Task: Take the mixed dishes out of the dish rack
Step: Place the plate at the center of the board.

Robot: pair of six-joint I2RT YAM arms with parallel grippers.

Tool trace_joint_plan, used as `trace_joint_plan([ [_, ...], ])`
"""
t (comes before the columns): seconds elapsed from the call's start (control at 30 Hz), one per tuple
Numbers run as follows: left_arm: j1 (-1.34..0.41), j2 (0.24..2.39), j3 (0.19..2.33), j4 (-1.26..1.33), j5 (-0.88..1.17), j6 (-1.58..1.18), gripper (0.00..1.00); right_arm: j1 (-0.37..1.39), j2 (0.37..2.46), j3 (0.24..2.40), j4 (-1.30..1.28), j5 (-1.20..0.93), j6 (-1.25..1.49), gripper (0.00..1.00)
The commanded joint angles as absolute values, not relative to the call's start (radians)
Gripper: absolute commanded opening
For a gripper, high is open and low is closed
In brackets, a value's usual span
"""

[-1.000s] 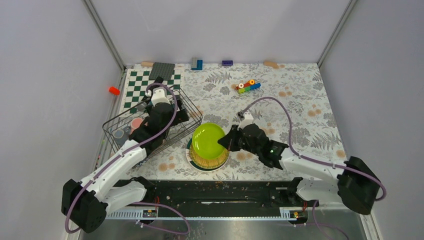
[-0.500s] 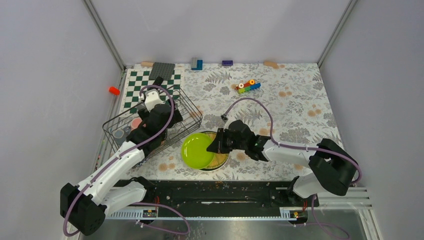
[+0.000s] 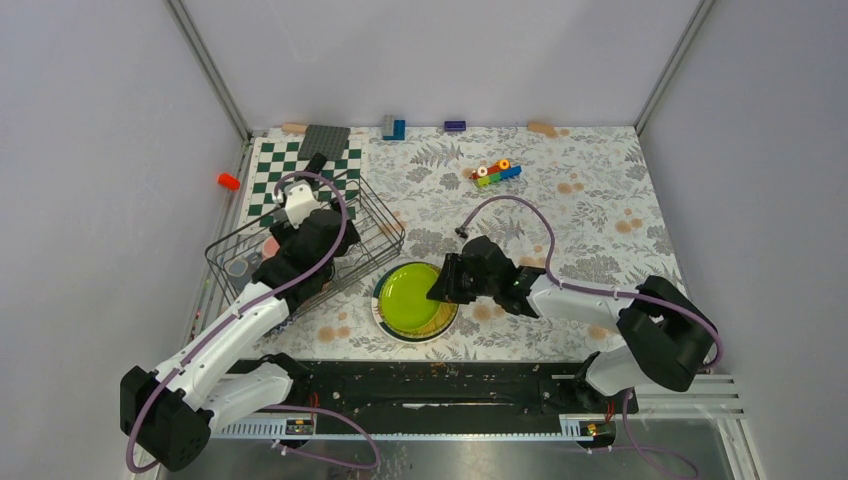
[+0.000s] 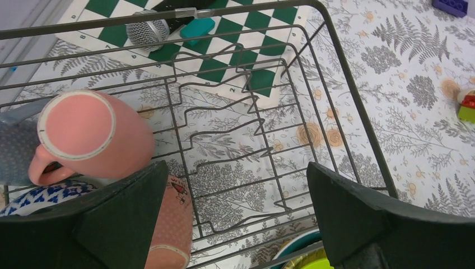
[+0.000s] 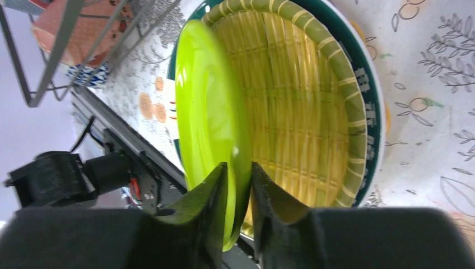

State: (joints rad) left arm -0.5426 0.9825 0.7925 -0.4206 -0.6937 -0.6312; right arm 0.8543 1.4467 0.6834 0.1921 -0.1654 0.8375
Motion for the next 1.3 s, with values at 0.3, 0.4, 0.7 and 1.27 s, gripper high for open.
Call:
trace_joint_plan([
  [0.3, -0.537, 0.974, 0.883, -0.632, -0.985, -0.868, 0.99, 0.848, 1.372, 0.757, 0.06, 0.019, 0.72, 0.95],
  [0.4, -0.514, 0.977, 0.883, -0.649, -0.975, -0.886, 0.99, 0.848, 1.317, 0.768, 0.03, 0.128, 0.655, 1.0],
  [0.7, -0.297, 0.99, 0.853, -0.67, -0.833, -0.936, 0.99, 0.848, 1.073, 0.658, 0.053, 0.441, 0.498, 1.0],
  [1.27, -0.077, 1.122, 0.89, -0.545, -0.582, -0.607, 0.99, 0.847, 1.031, 0.584, 0.133, 0.535, 0.392, 1.0],
])
